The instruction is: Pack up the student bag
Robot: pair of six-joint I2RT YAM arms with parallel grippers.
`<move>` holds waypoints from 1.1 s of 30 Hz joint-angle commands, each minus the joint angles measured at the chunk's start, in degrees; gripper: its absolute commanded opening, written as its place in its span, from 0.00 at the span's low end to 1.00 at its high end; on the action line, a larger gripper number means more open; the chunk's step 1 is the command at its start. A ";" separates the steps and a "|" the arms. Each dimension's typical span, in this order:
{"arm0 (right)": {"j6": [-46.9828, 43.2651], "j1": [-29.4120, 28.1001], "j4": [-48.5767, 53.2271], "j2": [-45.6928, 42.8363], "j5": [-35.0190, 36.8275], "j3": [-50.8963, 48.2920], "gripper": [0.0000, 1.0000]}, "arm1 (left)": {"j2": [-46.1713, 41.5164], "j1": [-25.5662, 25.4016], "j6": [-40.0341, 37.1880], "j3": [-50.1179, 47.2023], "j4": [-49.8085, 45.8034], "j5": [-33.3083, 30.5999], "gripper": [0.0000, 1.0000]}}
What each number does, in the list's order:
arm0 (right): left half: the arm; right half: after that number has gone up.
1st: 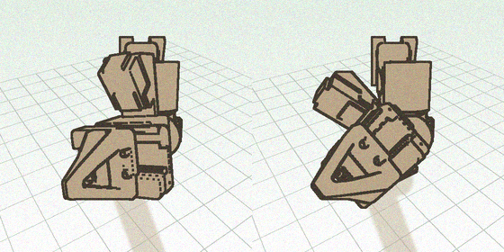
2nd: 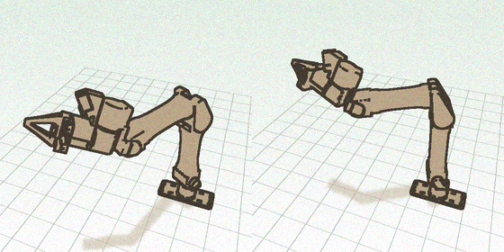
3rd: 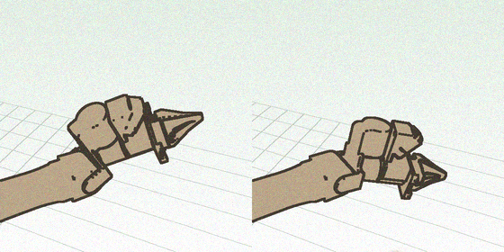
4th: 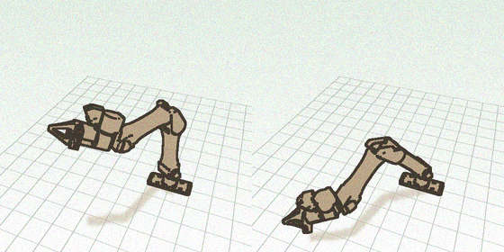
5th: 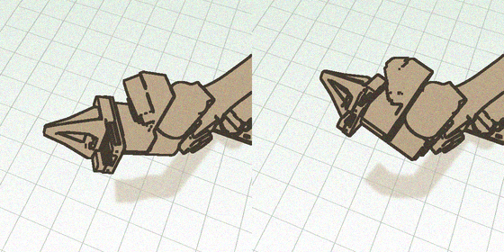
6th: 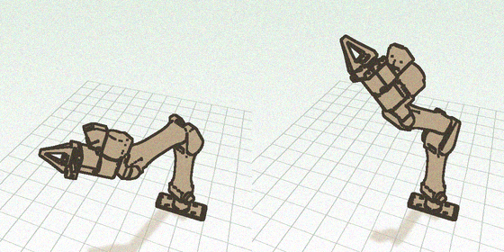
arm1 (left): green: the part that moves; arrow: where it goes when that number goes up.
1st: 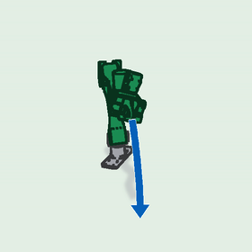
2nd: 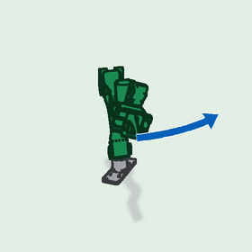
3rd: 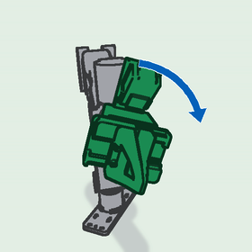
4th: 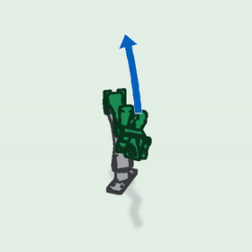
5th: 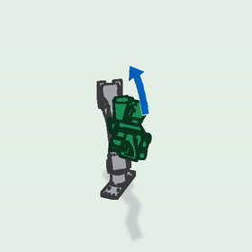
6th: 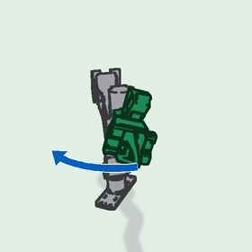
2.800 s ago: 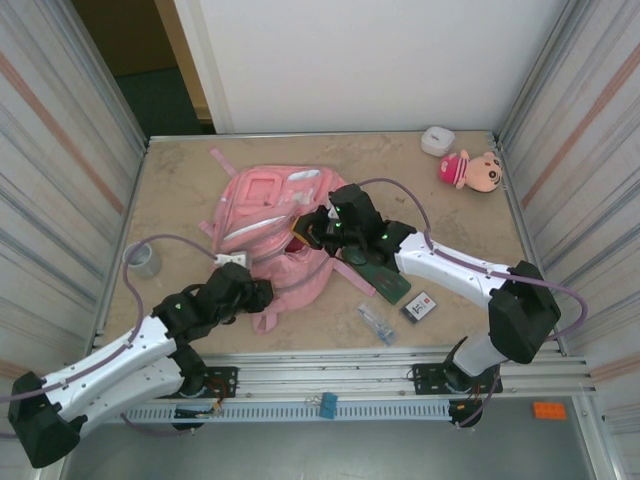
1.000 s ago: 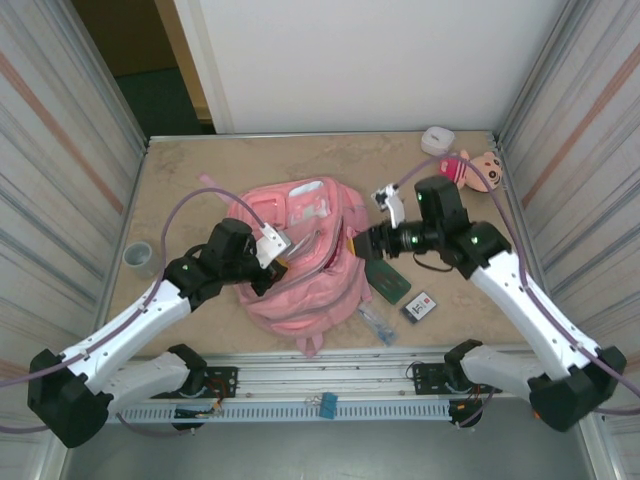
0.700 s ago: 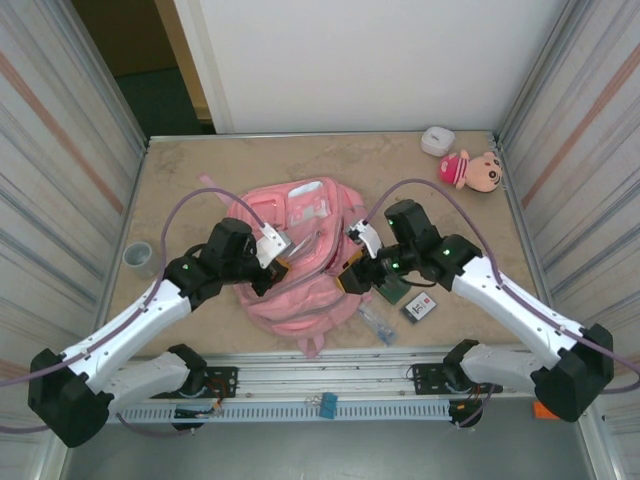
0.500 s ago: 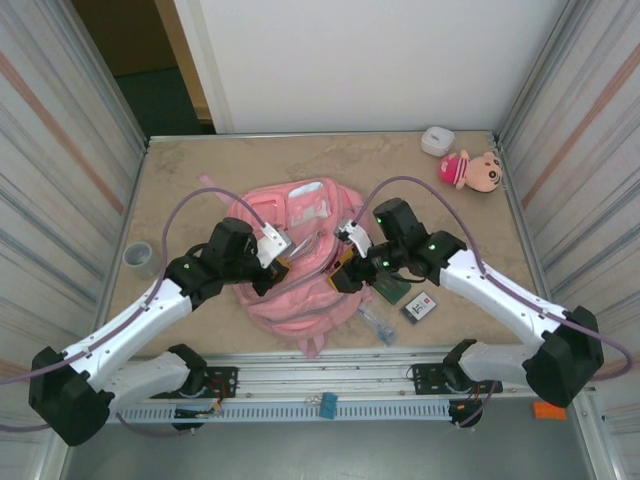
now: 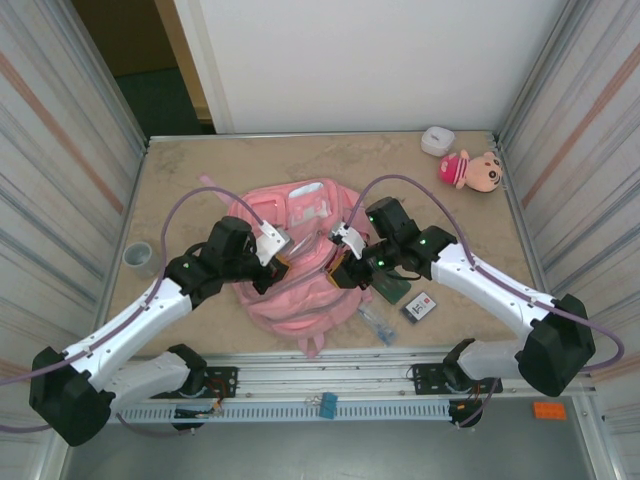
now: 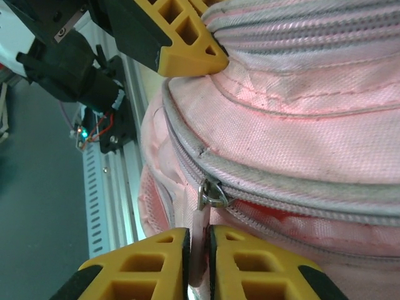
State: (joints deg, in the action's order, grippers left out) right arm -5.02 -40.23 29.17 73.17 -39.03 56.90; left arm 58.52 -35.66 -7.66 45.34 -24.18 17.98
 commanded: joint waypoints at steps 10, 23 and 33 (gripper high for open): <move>3.68 -0.39 -0.27 0.81 4.44 1.85 0.09 | -0.38 0.50 4.39 2.34 8.15 1.59 0.00; 17.99 -9.05 -0.92 -1.47 15.94 3.43 0.00 | 3.26 -0.65 20.14 5.49 7.45 -14.06 0.00; 35.37 -19.05 -12.06 4.76 22.99 3.47 0.00 | 9.49 -3.45 22.17 11.01 10.69 -14.93 0.00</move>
State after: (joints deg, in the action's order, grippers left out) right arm 23.35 -55.51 21.37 76.42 -14.41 58.81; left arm 67.70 -39.64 10.74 52.03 -22.85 7.55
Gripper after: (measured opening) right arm 0.054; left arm 0.052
